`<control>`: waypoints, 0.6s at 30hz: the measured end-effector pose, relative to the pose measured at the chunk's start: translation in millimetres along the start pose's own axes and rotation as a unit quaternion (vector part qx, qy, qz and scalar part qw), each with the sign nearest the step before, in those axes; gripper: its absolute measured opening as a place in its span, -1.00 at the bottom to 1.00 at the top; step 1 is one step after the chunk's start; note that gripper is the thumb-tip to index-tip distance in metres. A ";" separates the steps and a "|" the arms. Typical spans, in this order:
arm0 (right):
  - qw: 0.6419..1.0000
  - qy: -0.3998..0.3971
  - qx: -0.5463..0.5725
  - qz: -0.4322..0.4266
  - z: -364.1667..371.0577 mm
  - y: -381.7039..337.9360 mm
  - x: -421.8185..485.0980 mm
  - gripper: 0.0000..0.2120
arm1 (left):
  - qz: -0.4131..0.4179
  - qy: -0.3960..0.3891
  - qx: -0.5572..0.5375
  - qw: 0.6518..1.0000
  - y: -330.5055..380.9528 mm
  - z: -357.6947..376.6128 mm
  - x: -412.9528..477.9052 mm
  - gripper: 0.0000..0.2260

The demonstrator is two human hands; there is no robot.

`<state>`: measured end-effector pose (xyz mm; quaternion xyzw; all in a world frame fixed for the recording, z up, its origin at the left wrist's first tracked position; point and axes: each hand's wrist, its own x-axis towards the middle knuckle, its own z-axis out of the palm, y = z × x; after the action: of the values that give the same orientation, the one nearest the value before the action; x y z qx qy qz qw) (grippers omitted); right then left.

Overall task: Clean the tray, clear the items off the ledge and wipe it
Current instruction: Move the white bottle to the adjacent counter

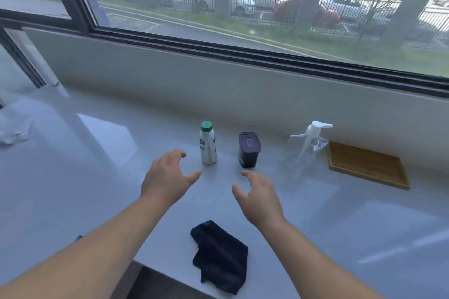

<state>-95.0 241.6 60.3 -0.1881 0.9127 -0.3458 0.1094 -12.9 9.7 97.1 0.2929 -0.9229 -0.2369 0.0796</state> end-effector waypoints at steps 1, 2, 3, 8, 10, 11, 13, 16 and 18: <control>1.000 -0.005 0.004 0.000 5.3 -4.6 6.9 -0.49 | -0.006 -0.001 0.000 1.000 -1.8 -0.9 6.6 -0.41; 1.000 -0.008 0.008 0.002 10.4 -7.9 14.9 -0.49 | -0.010 -0.002 -0.002 1.000 -2.8 -0.6 13.9 -0.40; 1.000 -0.009 0.015 0.007 14.7 -10.2 23.1 -0.50 | -0.014 -0.003 -0.002 1.000 -2.5 0.2 20.8 -0.39; 0.996 -0.027 0.071 0.040 46.6 -11.7 80.9 -0.51 | -0.029 -0.020 0.012 0.999 0.5 15.3 69.1 -0.37; 0.990 -0.046 0.113 0.070 61.2 -9.7 106.4 -0.51 | -0.038 -0.030 0.008 0.999 1.9 26.6 92.6 -0.36; 0.985 -0.056 0.137 0.090 67.3 -8.7 117.9 -0.52 | -0.045 -0.038 0.004 0.998 3.0 33.2 103.9 -0.35; 0.971 -0.071 0.183 0.134 77.7 -6.5 137.9 -0.53 | -0.062 -0.057 -0.005 0.996 6.3 46.6 124.1 -0.33; 0.936 -0.096 0.265 0.210 92.4 -1.0 167.6 -0.54 | -0.086 -0.092 -0.030 0.992 11.9 68.6 150.3 -0.30; 0.896 -0.106 0.340 0.267 99.9 0.7 185.2 -0.60 | -0.100 -0.104 -0.061 0.988 14.2 79.1 162.5 -0.34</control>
<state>-229.9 105.5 -26.7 0.0759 0.7387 -0.5704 0.3510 -175.2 -43.3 36.1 0.3521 -0.8759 -0.3290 -0.0230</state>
